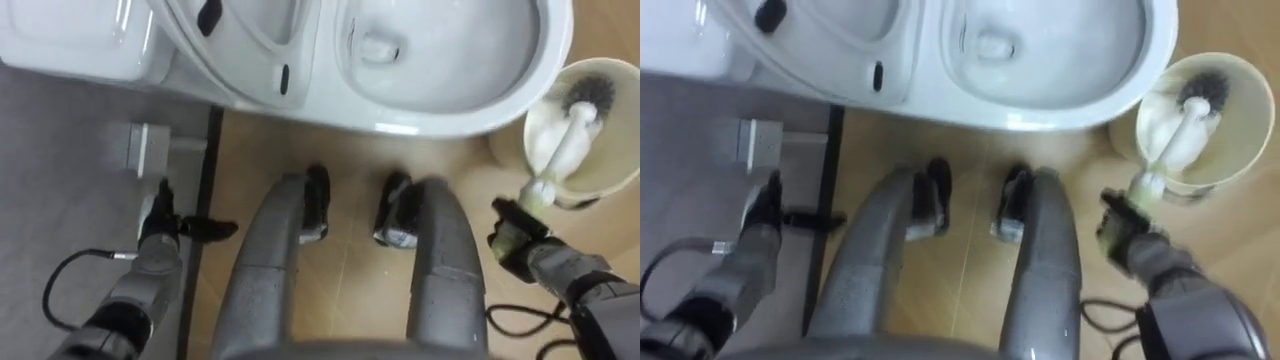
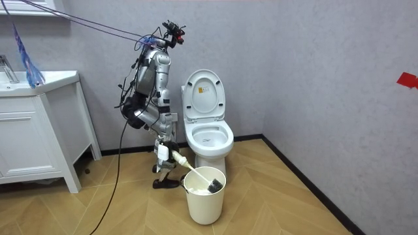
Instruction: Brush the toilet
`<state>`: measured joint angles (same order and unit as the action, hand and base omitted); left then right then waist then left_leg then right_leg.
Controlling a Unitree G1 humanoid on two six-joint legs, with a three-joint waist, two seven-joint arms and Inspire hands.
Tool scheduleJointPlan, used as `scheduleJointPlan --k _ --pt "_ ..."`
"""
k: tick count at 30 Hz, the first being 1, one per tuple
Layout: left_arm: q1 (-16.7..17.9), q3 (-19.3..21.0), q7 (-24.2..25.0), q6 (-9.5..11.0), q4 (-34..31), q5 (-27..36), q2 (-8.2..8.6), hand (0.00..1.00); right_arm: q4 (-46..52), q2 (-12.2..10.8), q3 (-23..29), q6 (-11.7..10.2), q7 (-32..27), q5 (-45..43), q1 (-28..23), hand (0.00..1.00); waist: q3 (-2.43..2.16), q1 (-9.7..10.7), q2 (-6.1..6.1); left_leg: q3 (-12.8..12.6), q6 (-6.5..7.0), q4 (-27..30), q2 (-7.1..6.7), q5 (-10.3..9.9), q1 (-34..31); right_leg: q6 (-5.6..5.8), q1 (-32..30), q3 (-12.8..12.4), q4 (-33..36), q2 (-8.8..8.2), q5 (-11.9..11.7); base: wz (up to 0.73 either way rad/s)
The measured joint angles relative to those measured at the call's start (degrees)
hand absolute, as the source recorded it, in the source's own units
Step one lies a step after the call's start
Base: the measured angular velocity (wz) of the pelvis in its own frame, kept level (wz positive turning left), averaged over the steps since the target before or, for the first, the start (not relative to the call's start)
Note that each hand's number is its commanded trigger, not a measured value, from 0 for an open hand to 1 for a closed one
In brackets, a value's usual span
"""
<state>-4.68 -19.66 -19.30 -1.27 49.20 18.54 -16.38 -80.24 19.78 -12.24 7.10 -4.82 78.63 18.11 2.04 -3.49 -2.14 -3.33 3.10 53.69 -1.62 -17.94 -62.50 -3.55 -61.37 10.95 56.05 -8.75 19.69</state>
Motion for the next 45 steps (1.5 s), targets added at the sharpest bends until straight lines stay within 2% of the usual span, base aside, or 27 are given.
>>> scheduleJointPlan --k 2,7,8,10,14,16,17,21,23,25,27,29,33,35,38,42,45 --pt "0.0 0.1 0.0 0.7 2.2 0.0 0.24 0.0 -0.1 -0.3 0.0 0.0 0.1 0.2 -0.9 1.0 0.05 0.0 0.16 0.3 0.06 -3.9 -0.01 1.2 3.7 0.15 4.0 0.5 -4.3 0.63 -1.7 0.0" --pt "2.3 1.0 0.1 0.9 3.5 -0.1 0.51 0.0 -0.1 -1.7 2.4 0.5 0.0 1.9 -2.5 1.0 0.07 -0.1 1.21 0.3 0.66 -11.0 -0.02 2.7 12.7 1.03 12.8 0.9 -11.7 1.24 -3.4 -0.04" --pt "2.6 1.5 0.1 0.9 3.3 -0.3 0.5 0.0 -0.2 -2.1 2.5 0.6 0.0 2.5 -3.3 1.0 0.18 -0.1 1.66 0.4 0.76 -12.4 -0.01 3.0 14.7 1.12 14.8 1.2 -12.9 1.1 -3.6 0.0" --pt "2.9 2.0 0.4 1.1 3.4 -0.6 0.46 0.0 -0.2 -2.5 2.9 0.6 -0.1 2.4 -3.7 1.0 0.11 -0.2 2.17 0.5 0.94 -14.1 -0.09 3.1 17.6 1.32 18.0 1.9 -14.5 0.92 -3.6 0.11" --pt "4.1 5.5 1.7 1.3 3.0 -0.7 0.47 0.0 -0.1 -2.6 7.6 0.3 0.1 2.6 -4.7 1.0 0.08 0.0 2.94 1.5 1.0 -16.9 -0.14 3.2 23.2 1.89 24.5 3.0 -18.4 1.33 -3.8 0.11" --pt "6.2 8.0 2.1 1.2 0.5 -1.8 0.13 0.0 0.1 -2.5 10.6 -0.1 0.4 2.6 -5.4 1.0 -0.11 0.2 3.19 2.9 0.84 -19.1 -0.13 3.3 26.7 2.42 29.0 3.8 -22.0 2.25 -4.3 0.22" --pt "7.3 9.0 2.1 1.2 -0.5 -3.6 0.17 0.0 0.2 -2.5 11.6 -0.4 0.4 2.9 -6.1 1.0 -0.38 0.1 3.59 3.1 0.77 -20.4 -0.14 3.4 28.6 2.67 31.0 3.7 -23.6 2.64 -4.5 0.11" --pt "11.1 12.7 2.4 1.2 -1.7 -7.6 0.58 0.0 0.3 -2.7 14.5 -0.9 0.6 2.8 -8.1 1.0 -0.79 0.0 4.1 3.6 0.72 -24.1 -0.28 3.5 35.0 2.99 37.9 5.0 -27.7 2.92 -4.7 0.09" --pt "13.5 16.1 2.2 1.1 -3.7 -10.6 1.81 0.0 0.6 -2.8 16.1 -1.8 0.8 1.9 -10.3 1.0 -1.03 0.2 3.99 4.1 0.66 -25.7 -0.29 3.4 38.3 3.19 42.4 6.1 -30.3 3.31 -4.8 0.22" --pt "15.2 17.8 2.2 1.1 -6.5 -14.0 2.61 0.0 1.6 -3.2 17.4 -2.5 0.8 0.2 -12.3 1.0 -1.17 0.2 4.07 5.0 0.53 -27.0 -0.32 3.5 40.3 3.38 45.1 7.0 -32.5 3.71 -5.0 0.29" --pt "17.0 19.0 2.1 1.3 -8.4 -17.1 3.21 0.0 2.7 -3.6 18.1 -2.7 0.7 -2.8 -14.2 1.0 -1.29 0.1 4.43 5.3 0.31 -28.7 -0.36 3.6 43.1 3.39 48.0 7.8 -34.5 3.89 -5.4 0.13" --pt "18.6 20.8 1.8 1.6 -9.7 -20.9 4.3 0.0 2.6 -3.7 17.9 -2.9 0.5 -11.7 -15.2 1.0 -1.68 -0.1 4.82 5.3 0.22 -30.4 -0.28 3.7 47.0 3.52 51.9 7.8 -36.8 4.32 -5.6 0.0" --pt "19.9 21.9 0.4 1.8 -12.2 -26.6 4.34 0.0 2.7 -3.7 16.3 -4.2 -0.4 -26.8 -16.4 1.0 -1.85 0.0 5.15 5.4 0.17 -30.6 -0.05 3.7 49.3 3.45 55.1 8.5 -38.5 4.76 -5.9 0.07" --pt "21.2 21.9 -0.7 2.6 -15.3 -30.7 4.62 0.0 2.9 -3.8 15.1 -5.3 -0.8 -37.4 -16.4 1.0 -1.84 -0.2 5.22 5.9 -0.27 -32.2 -0.03 3.9 50.9 3.34 56.6 9.1 -39.6 4.88 -6.2 0.06" --pt "22.9 22.1 -2.5 3.1 -18.8 -34.6 4.61 0.0 3.2 -3.8 13.9 -5.3 -0.9 -47.4 -17.0 1.0 -1.84 -0.7 5.19 6.5 -0.38 -33.1 -0.1 3.9 52.8 3.36 59.0 9.7 -40.4 4.98 -6.2 0.1" --pt "23.3 22.1 -4.9 4.3 -22.2 -39.3 4.58 0.0 3.5 -3.8 11.5 -5.9 -2.0 -55.9 -17.1 1.0 -1.82 -2.2 5.19 7.0 -0.67 -32.9 -0.07 4.0 53.1 3.23 59.4 10.1 -40.3 5.08 -6.3 0.07" --pt "25.7 22.1 -5.9 5.8 -28.1 -45.8 4.49 0.0 4.8 -3.8 10.4 -7.8 -1.9 -63.7 -18.6 1.0 -1.72 -3.0 5.12 7.8 -0.72 -32.2 -0.08 4.0 53.1 3.22 60.0 10.7 -40.4 5.0 -6.3 0.14"
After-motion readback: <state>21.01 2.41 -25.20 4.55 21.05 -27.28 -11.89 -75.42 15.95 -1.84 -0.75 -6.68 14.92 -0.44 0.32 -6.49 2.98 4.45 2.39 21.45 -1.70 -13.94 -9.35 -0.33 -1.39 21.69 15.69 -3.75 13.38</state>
